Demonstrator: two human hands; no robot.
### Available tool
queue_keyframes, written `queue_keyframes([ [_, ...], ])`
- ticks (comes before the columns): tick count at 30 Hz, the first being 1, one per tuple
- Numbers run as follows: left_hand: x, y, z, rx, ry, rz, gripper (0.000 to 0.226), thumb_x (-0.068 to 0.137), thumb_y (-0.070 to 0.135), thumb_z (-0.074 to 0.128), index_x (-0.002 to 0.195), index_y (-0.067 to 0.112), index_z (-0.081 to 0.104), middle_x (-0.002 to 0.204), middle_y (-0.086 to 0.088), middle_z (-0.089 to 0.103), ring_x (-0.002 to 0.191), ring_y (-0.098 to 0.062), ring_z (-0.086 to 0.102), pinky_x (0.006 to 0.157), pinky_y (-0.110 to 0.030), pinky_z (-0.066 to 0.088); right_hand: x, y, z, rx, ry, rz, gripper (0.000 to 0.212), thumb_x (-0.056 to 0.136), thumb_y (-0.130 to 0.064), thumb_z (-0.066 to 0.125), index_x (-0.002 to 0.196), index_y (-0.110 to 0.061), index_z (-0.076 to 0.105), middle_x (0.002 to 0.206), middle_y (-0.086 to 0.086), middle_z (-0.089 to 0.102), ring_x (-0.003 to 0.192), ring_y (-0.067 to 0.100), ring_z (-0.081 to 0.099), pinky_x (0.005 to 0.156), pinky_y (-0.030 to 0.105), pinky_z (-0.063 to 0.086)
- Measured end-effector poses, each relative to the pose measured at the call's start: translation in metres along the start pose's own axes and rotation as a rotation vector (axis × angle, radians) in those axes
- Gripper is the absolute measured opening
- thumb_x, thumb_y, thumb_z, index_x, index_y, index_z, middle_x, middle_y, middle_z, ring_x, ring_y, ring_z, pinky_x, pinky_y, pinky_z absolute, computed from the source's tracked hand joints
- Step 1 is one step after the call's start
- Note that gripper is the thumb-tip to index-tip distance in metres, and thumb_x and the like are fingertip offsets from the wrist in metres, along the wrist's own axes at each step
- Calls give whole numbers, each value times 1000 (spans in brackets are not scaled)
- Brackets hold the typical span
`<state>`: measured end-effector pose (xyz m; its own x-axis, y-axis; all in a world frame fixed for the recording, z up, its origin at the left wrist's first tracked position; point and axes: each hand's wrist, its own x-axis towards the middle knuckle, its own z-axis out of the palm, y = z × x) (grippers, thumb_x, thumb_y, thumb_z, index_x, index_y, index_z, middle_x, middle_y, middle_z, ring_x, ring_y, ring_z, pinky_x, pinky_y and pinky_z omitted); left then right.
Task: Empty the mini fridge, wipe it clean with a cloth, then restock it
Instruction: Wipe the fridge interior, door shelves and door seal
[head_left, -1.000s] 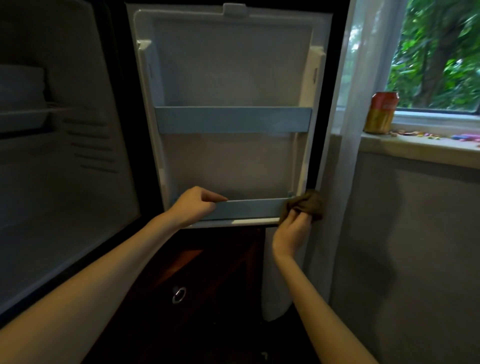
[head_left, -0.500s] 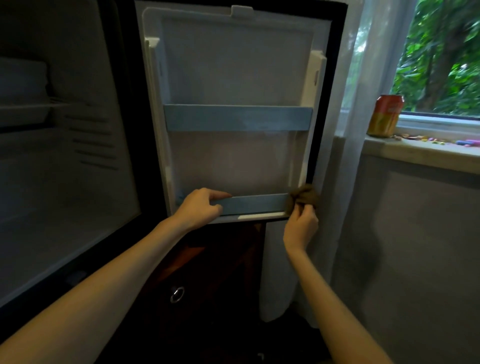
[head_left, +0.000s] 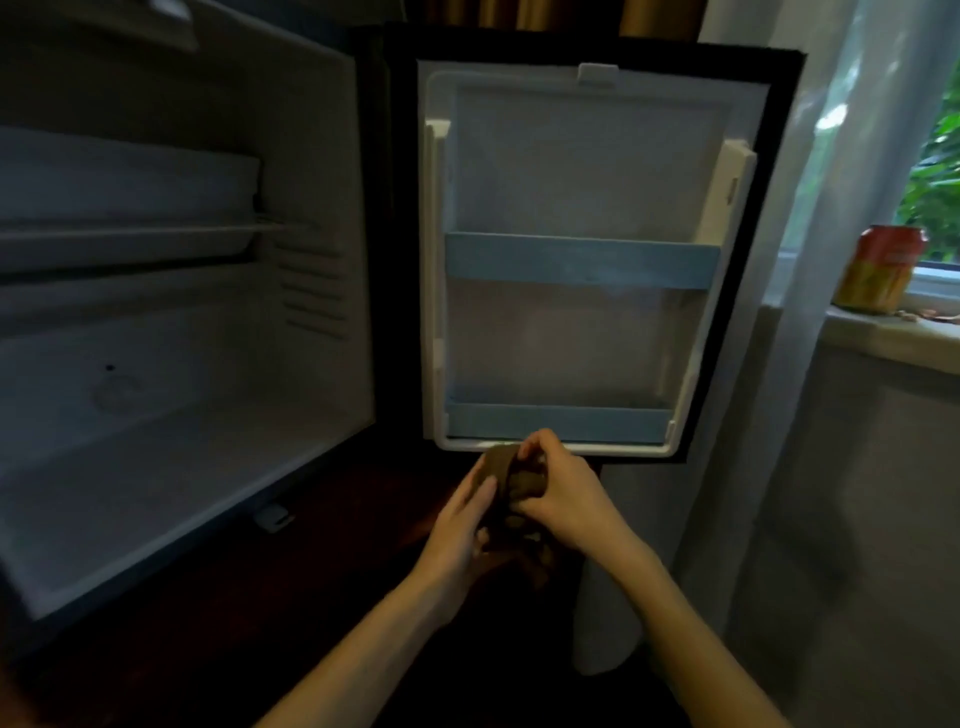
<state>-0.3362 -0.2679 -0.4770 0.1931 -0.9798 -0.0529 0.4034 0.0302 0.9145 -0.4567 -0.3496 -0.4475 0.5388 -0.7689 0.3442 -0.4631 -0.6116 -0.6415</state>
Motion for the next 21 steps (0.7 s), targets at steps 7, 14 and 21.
queue_keyframes([
  [7, -1, 104, -37, -370, 390, 211, 13, 98, 5, 48, 101, 10, 60, 84, -10, 69, 64, -16, 69, 56, -29, 58, 80, -93, -35, 47, 240, -477, 26, 82, -23, 72, 107, -15, 67, 107, 3, 66, 101, 14, 61, 87, 24, 47],
  [14, 17, 186, -30, -148, 513, 536, 21, 95, 11, 58, 116, 16, 60, 99, -5, 67, 89, -17, 67, 73, -28, 58, 170, -131, -28, -370, 901, -374, 22, 95, -25, 49, 85, -8, 59, 76, 10, 62, 72, 30, 58, 70, 36, 40],
  [21, 56, 236, -13, 359, 619, 956, 33, 88, 5, 65, 120, 12, 63, 101, 7, 63, 100, -9, 62, 81, -8, 47, 186, -111, -31, -390, 1032, -514, 29, 92, -29, 43, 75, -8, 54, 61, 10, 53, 54, 26, 49, 60, 32, 40],
])
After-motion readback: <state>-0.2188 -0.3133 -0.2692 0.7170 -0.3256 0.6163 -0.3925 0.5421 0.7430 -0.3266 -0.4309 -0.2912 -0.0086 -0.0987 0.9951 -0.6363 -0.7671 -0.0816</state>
